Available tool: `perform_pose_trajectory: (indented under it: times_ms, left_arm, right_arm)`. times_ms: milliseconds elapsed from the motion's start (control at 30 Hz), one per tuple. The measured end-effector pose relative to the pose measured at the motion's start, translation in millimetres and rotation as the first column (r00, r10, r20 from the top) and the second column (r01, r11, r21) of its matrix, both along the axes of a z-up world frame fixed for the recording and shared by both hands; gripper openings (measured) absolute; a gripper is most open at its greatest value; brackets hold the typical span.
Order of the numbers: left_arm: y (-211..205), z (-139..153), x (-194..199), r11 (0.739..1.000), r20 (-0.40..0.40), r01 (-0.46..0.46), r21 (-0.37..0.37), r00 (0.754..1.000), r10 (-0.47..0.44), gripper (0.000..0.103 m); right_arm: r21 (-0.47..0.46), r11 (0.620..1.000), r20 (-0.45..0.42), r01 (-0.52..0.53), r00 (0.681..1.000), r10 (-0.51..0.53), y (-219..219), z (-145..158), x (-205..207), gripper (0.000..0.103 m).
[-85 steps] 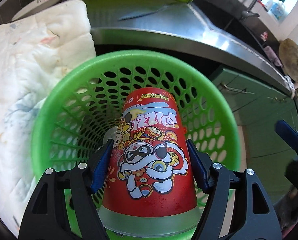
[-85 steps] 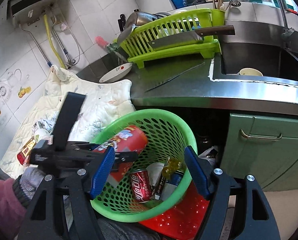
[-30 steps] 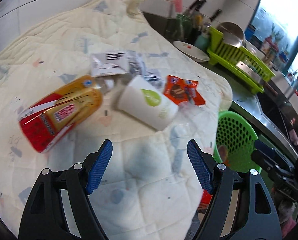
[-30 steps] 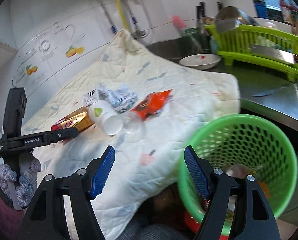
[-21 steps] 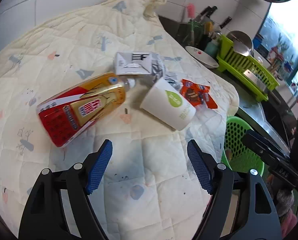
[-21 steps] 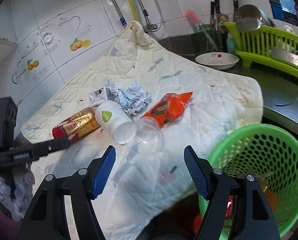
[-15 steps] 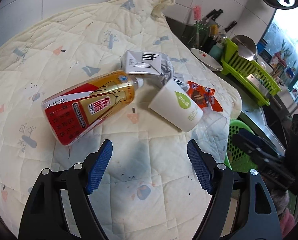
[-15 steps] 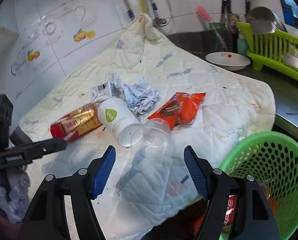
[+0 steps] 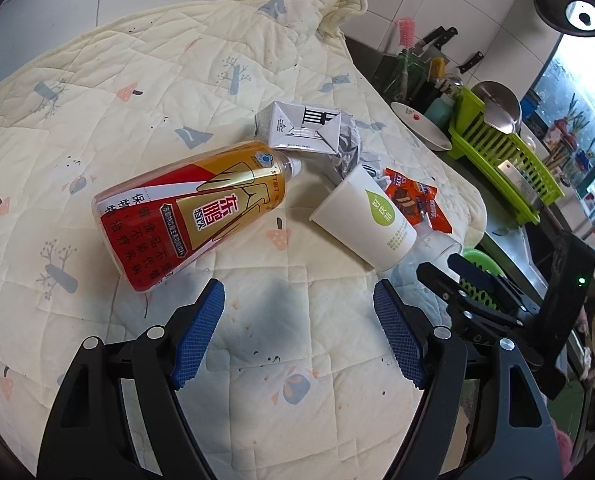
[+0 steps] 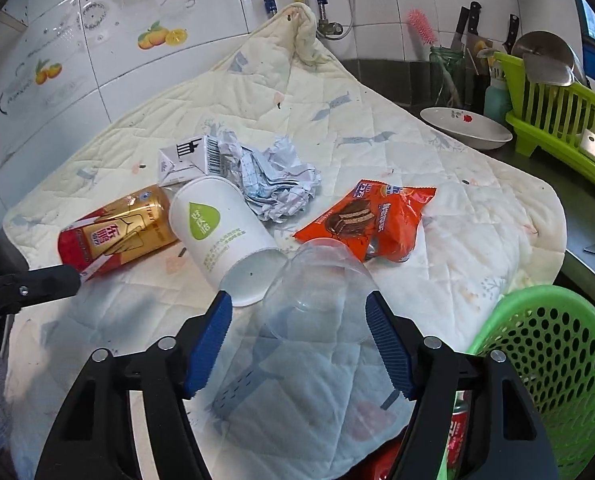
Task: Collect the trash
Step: 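Move both tools back over the cloth toward the clear plastic cup, then close the right tool on the clear plastic cup and lift it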
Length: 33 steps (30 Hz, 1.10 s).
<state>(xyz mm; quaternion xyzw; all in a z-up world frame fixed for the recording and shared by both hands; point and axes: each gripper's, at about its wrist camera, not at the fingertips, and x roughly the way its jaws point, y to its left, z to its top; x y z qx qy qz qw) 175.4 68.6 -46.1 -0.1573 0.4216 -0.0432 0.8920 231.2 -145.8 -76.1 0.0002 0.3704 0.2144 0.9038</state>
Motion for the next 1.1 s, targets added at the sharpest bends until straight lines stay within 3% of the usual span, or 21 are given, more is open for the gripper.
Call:
perform_pose_trajectory:
  times_ms: [233,500,633,700,767,867,1100]
  left_arm:
    - [-1,-3,3,1.000,-0.011,-0.005,-0.013,1.000,0.005,0.076]
    - [-5,-4,9,0.999,-0.022,-0.002,-0.044,1.000,0.001,0.076]
    - [-10,-3,13,0.998,-0.029,-0.004,-0.059,1.000,0.002,0.076]
    - [-12,-2,13,0.998,-0.028,-0.006,-0.063,1.000,0.004,0.076]
    - [-12,-3,14,0.998,-0.031,-0.007,-0.066,1.000,0.005,0.076]
    - [-11,-8,15,0.997,-0.046,-0.013,-0.074,0.999,0.010,0.076]
    - [-8,-13,17,0.996,-0.058,-0.016,-0.083,0.998,0.011,0.076]
  right_arm:
    - [-0.016,1.000,-0.007,0.016,1.000,-0.017,0,-7,8,0.059]
    - [0.030,0.999,-0.027,0.015,1.000,-0.014,-8,-10,8,0.033]
    - [0.052,0.999,-0.035,0.000,0.999,0.001,-12,-9,4,0.032]
    - [0.070,0.998,-0.041,0.000,0.999,0.002,-18,-8,2,0.042]
    - [0.074,0.997,-0.037,0.003,0.999,-0.001,-21,-6,-1,0.043]
    - [0.064,0.998,-0.010,0.008,1.000,-0.007,-26,-2,-6,0.062]
    - [0.051,0.999,0.009,-0.003,1.000,0.002,-28,-1,3,0.080]
